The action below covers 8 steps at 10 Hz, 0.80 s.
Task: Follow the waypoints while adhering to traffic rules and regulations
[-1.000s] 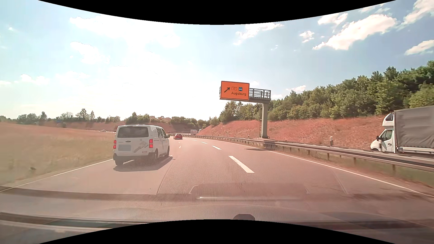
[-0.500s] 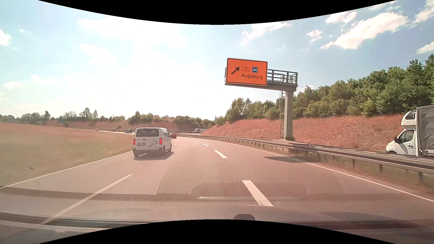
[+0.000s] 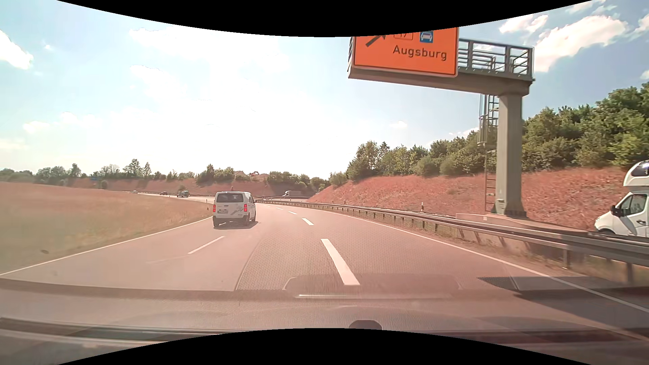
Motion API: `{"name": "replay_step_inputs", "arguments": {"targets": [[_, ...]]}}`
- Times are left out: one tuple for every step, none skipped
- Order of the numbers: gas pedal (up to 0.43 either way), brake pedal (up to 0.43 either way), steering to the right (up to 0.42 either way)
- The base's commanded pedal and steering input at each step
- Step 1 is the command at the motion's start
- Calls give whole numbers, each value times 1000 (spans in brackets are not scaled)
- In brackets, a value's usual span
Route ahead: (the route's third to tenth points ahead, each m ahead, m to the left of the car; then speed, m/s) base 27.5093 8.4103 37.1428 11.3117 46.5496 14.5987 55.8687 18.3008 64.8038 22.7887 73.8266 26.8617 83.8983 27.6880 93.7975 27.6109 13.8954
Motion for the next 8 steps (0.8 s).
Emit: {"name": "replay_step_inputs", "arguments": {"targets": [[39, 0, -23], [39, 0, -24], [39, 0, -26], [39, 0, -27], [39, 0, -27], [39, 0, -28], [47, 0, -28], [47, 0, -29]]}}
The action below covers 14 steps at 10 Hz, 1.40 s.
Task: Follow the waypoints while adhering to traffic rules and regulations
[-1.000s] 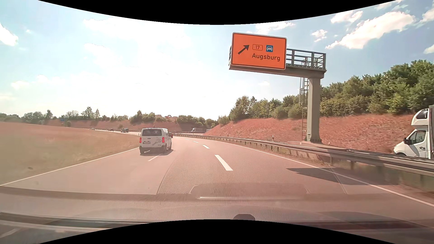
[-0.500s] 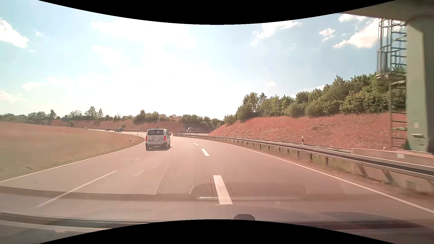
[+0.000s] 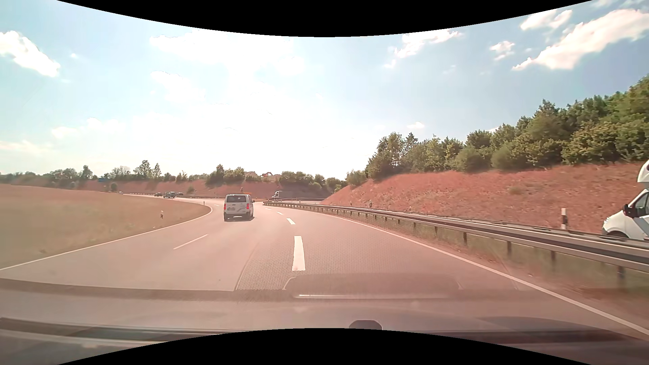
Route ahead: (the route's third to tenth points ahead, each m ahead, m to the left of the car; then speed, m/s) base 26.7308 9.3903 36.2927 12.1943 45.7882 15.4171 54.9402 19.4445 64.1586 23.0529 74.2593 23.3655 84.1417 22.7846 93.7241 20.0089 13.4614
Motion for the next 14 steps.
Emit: {"name": "replay_step_inputs", "arguments": {"targets": [[47, 0, -29], [59, 0, -29], [59, 0, -30], [59, 0, -31], [59, 0, -33], [59, 0, -35], [47, 0, -36], [47, 0, -38], [28, 0, -38], [20, 0, -39], [0, 0, -40], [0, 0, -42], [0, 0, -44], [0, 0, -46]]}}
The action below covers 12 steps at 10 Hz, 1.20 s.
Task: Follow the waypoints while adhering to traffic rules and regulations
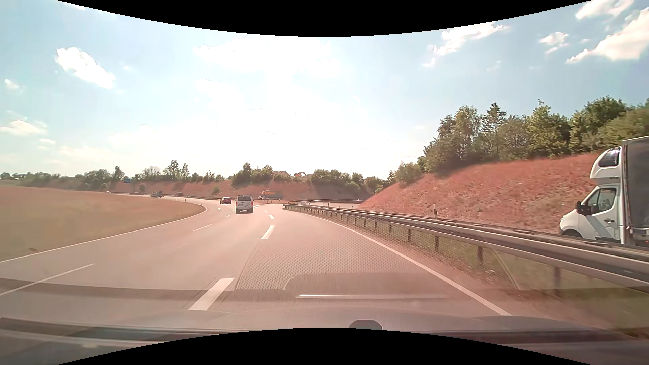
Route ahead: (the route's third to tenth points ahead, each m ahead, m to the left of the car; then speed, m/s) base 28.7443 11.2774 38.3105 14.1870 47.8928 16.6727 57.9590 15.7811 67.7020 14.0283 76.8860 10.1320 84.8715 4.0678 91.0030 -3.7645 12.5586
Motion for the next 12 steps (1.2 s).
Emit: {"name": "replay_step_inputs", "arguments": {"targets": [[0, 0, -46], [0, 0, -47], [0, 0, -48], [0, 0, -49], [0, 0, -50], [0, 0, -50], [0, 0, -51], [0, 0, -52], [0, 0, -52], [0, 0, -52], [0, 0, -52], [0, 0, -52]]}}
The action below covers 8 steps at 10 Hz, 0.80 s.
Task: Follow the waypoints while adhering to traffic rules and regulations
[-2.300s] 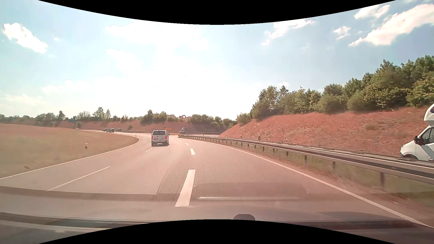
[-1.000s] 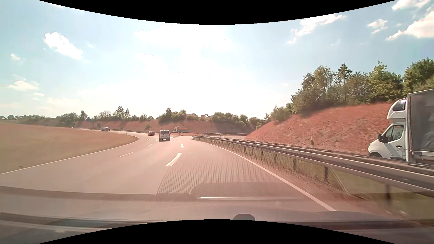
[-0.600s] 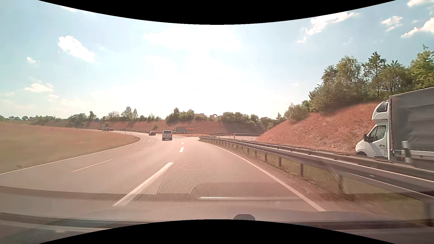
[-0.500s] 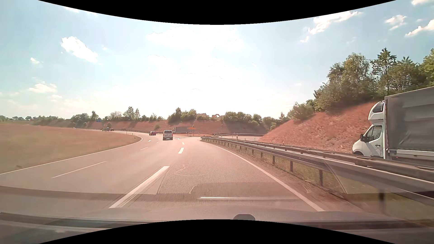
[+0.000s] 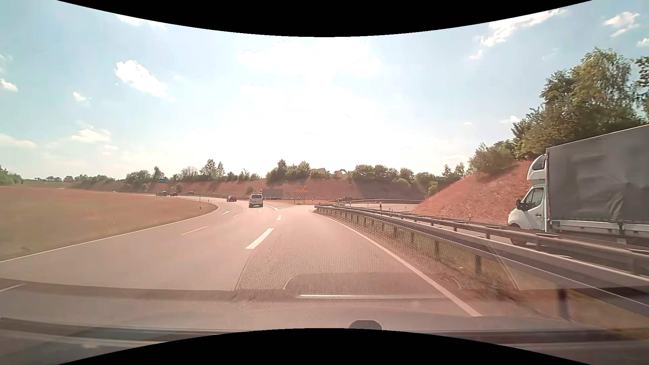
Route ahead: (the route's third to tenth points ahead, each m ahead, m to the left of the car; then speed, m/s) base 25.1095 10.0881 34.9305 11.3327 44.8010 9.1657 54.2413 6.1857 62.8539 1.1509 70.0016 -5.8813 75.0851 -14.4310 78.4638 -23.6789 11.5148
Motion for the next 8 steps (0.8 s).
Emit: {"name": "replay_step_inputs", "arguments": {"targets": [[0, 0, -52], [0, 0, -53], [0, 0, -53], [8, 0, -54], [47, 0, -53], [47, 0, -54], [47, 0, -54], [47, 0, -54]]}}
